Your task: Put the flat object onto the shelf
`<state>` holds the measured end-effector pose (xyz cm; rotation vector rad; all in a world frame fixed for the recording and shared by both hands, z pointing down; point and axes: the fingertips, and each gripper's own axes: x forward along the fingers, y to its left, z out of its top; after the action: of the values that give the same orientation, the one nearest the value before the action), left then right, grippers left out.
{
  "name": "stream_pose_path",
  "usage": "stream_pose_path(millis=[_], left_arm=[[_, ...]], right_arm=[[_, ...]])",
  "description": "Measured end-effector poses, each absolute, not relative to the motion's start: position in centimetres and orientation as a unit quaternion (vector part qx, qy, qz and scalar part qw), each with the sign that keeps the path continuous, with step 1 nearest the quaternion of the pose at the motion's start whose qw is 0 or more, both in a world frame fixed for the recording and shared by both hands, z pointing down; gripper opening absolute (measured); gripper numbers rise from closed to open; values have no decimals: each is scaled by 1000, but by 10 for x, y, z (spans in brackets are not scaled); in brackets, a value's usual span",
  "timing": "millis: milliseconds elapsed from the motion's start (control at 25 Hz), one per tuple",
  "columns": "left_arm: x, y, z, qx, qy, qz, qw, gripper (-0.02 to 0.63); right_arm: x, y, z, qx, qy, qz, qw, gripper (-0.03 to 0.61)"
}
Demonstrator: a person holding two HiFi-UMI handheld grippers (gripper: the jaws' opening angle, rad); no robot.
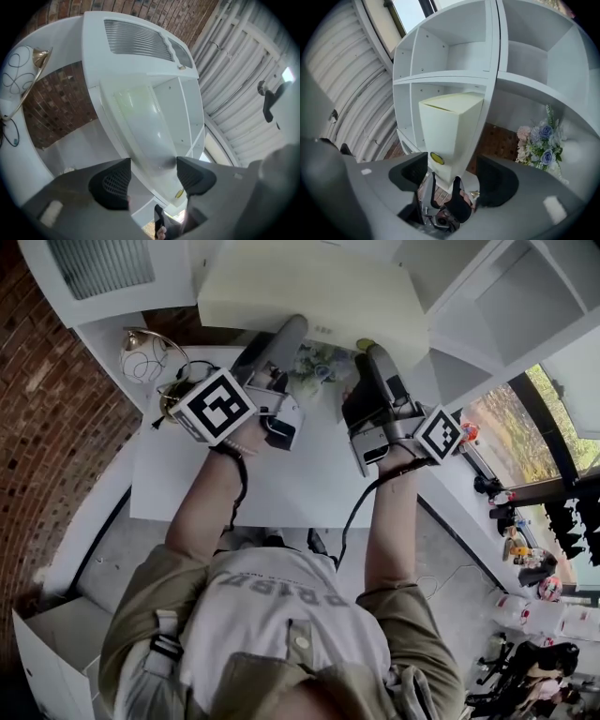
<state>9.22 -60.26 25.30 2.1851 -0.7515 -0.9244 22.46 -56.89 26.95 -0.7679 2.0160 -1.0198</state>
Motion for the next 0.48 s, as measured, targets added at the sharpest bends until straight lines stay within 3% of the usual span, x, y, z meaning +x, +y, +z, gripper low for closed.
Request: stream_pose_path(millis=[40, 320, 480], left_arm=[[93, -605, 253, 832, -287, -351, 320, 321], [93, -617, 260, 835, -291, -341, 320, 321], [95, -629, 264, 833, -286, -337, 331, 322]], right_arm=[[226, -574, 271, -305, 780, -400, 372, 299], [226, -588, 275, -306, 765, -413, 387, 288], [228, -603, 280, -317, 756, -424, 385, 252]])
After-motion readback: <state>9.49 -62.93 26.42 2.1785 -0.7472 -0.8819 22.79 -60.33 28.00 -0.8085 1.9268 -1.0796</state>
